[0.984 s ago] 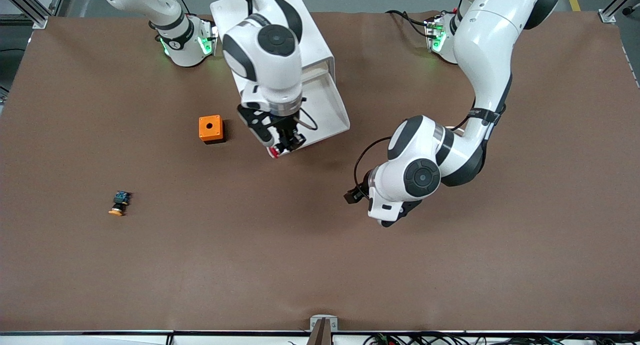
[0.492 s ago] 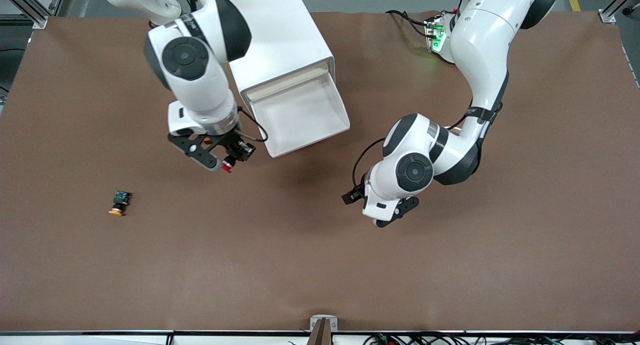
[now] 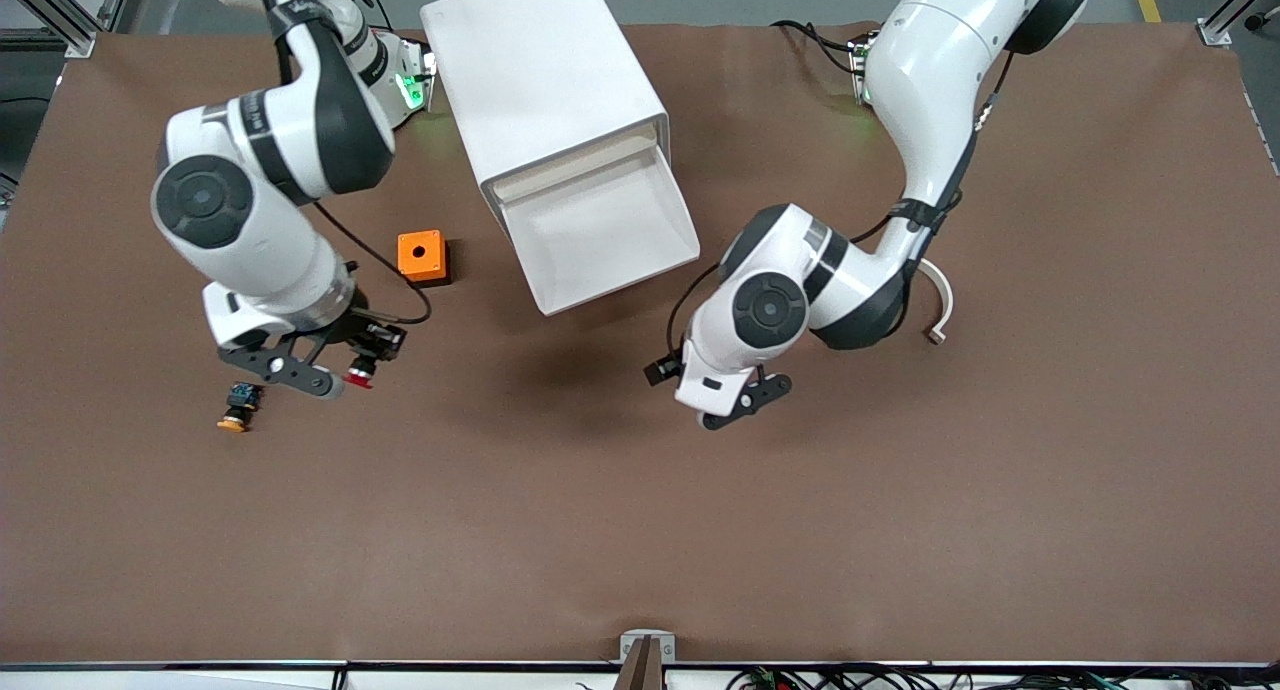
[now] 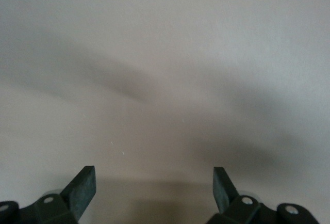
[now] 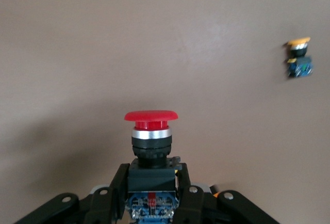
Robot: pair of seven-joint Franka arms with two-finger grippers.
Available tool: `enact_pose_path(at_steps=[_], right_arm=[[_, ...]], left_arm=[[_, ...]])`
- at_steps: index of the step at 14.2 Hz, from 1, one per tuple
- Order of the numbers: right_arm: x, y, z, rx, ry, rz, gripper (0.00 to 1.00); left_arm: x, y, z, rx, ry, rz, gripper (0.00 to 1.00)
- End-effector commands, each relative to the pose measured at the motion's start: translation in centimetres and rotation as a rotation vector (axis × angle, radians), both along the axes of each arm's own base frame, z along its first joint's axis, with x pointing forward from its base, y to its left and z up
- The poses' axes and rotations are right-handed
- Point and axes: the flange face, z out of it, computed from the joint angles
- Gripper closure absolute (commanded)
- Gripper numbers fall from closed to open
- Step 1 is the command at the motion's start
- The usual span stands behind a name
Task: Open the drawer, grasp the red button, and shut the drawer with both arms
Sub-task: 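Set the red button beside the yellow button with the right gripper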
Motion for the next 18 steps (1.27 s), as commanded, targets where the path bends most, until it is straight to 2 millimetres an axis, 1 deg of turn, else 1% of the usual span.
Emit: enact_pose_path(at_steps=[1, 3, 4, 6, 9, 11, 14, 16, 18], right_arm=[[0.9, -4.0, -1.5, 0.022, -0.007, 0.075, 1.0], [1.1, -6.2, -3.7, 0.027, -0.034, 0.102, 1.0], [1.4, -8.2, -5.6, 0.028, -0.044, 0.11, 1.0], [0.9, -10.6, -9.5, 0.029, -0.079, 0.136, 1.0], [0.7, -14.2, -13.9, 0.023, -0.125, 0.193, 1.0], [0.5, -15.5, -16.2, 0.02, -0.131, 0.21, 1.0], [-1.0, -17.6, -19.4, 0.016, -0.143, 0.217, 1.0], [-1.2, -19.9, -21.4, 0.007, -0.155, 0.246, 1.0], [-1.3, -22.0, -23.0, -0.001, -0.16, 0.26, 1.0]], left_arm=[[-3.1, -2.6, -1.0, 0.038, -0.006, -0.028, 0.0], [-4.2, -3.2, -1.8, 0.052, 0.006, -0.043, 0.0], [-4.9, -3.9, -1.9, 0.056, 0.009, -0.05, 0.0], [-6.5, -5.5, -2.0, 0.066, 0.017, -0.025, 0.0], [-8.3, -6.9, -2.5, 0.081, 0.034, -0.036, 0.0], [-9.2, -7.7, -2.6, 0.091, 0.044, -0.018, 0.0], [-10.4, -8.7, -2.6, 0.099, 0.053, 0.006, 0.0], [-11.5, -9.3, -2.7, 0.109, 0.086, 0.012, 0.0], [-12.6, -10.2, -2.5, 0.106, 0.104, 0.017, 0.0]])
